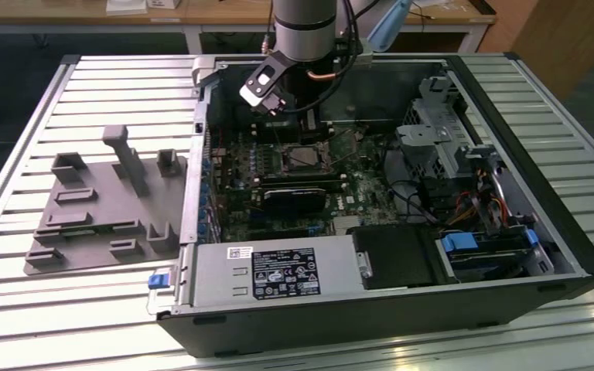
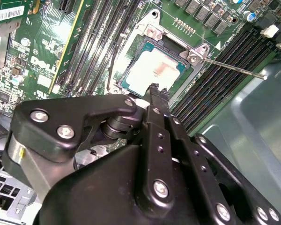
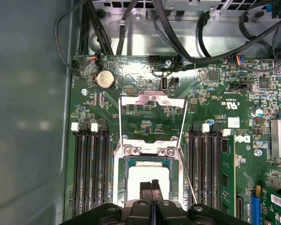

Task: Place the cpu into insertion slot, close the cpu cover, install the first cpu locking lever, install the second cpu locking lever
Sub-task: 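Place the cpu into insertion slot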

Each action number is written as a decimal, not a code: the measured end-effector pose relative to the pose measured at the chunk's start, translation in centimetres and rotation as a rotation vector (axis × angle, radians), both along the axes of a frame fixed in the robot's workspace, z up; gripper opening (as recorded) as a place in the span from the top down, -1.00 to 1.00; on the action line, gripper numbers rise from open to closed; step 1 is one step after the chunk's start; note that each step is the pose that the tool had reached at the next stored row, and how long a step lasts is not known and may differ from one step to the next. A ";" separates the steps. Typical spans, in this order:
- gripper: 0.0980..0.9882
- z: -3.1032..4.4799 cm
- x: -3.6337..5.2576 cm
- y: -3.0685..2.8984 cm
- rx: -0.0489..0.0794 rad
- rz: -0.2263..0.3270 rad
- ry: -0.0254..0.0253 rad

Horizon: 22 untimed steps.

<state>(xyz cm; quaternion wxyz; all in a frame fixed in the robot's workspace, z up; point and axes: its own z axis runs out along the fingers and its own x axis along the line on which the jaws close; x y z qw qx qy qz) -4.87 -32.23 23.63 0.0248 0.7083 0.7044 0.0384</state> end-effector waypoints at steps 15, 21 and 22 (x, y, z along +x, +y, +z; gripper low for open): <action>0.99 0.99 0.03 0.00 0.000 0.000 0.0003; 0.99 2.09 0.04 0.00 0.000 0.000 0.0003; 0.99 2.10 0.04 0.00 0.000 0.000 0.0002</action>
